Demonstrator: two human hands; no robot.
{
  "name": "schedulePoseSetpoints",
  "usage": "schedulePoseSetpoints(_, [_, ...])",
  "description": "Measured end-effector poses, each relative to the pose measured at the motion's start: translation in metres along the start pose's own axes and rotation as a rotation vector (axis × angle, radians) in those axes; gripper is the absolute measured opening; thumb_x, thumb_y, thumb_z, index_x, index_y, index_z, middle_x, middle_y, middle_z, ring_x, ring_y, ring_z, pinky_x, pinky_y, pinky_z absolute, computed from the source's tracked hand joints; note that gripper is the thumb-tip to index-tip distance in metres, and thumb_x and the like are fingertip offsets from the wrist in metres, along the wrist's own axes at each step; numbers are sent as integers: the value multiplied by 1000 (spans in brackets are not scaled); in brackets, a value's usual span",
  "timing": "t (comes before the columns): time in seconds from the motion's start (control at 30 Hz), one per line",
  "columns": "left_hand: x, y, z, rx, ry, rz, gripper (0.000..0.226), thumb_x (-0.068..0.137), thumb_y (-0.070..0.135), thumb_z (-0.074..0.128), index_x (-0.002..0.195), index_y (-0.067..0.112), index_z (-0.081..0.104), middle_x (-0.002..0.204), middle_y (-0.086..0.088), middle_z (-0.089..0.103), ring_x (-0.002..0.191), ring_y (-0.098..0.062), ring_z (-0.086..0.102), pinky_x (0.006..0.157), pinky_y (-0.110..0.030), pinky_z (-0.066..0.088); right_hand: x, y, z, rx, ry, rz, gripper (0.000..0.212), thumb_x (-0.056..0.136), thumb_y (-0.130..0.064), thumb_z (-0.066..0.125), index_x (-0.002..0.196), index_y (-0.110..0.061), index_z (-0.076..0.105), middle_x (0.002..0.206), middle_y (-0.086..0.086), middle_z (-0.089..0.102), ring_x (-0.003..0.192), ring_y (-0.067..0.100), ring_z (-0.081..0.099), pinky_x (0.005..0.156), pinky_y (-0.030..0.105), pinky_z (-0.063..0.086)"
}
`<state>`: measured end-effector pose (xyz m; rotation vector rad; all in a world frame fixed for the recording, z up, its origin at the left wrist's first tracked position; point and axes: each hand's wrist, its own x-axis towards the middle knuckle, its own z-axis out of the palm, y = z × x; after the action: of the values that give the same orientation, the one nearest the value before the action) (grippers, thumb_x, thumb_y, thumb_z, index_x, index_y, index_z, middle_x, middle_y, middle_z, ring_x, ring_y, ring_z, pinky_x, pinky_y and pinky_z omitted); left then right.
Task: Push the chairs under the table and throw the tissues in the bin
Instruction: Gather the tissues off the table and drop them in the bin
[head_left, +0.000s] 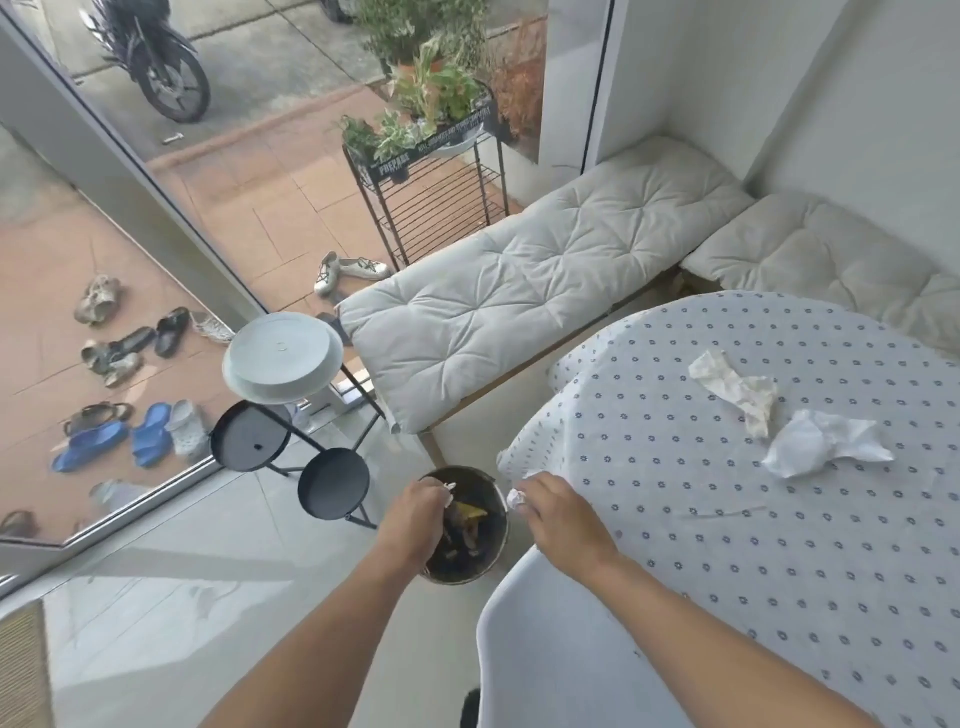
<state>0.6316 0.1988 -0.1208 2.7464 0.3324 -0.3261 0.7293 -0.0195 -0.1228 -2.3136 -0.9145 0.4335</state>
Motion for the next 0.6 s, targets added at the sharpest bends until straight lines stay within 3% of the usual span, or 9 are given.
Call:
schedulePoseSetpoints(0.1, [14,-28,19,-2,-28,-41,10,95,6,65,99,5,73,105,-10,68,90,-30,66,72,-32,53,25,-5,42,1,-34,5,30,102,-17,56,132,-13,60,131,4,62,124,22,53,98,36,49])
schedulePoseSetpoints(0.2, [36,-57,48,-30,-16,-80,13,97,6,58,85,10,59,98,-10,63,82,-30,59,66,-35,42,49,4,91,-2,-87,25,35,102,-17,55,136,-15,57,135,6,60,126,25,52,102,38,47])
schedulePoseSetpoints(0.33, [68,-100,96,-64,-84,-94,11,97,2,57,94,6,67,101,-11,65,84,-34,62,69,-39,50,78,32,156,-60,-180,53,42,103,-21,54,145,-20,48,145,2,54,134,22,47,107,38,45])
schedulePoseSetpoints(0.47, [94,-134,140,-117,-220,-109,33,98,-4,54,124,8,71,128,-13,66,114,-36,64,95,-47,53,98,57,204,-53,-300,151,61,97,-26,64,151,-24,38,149,-1,50,136,22,44,109,40,43])
schedulePoseSetpoints(0.6, [101,-154,164,-93,-339,-155,46,104,6,53,147,19,57,164,-9,42,146,-31,45,119,-42,39,98,71,228,-83,-312,151,59,95,-32,65,148,-21,41,151,0,47,140,24,38,111,40,39])
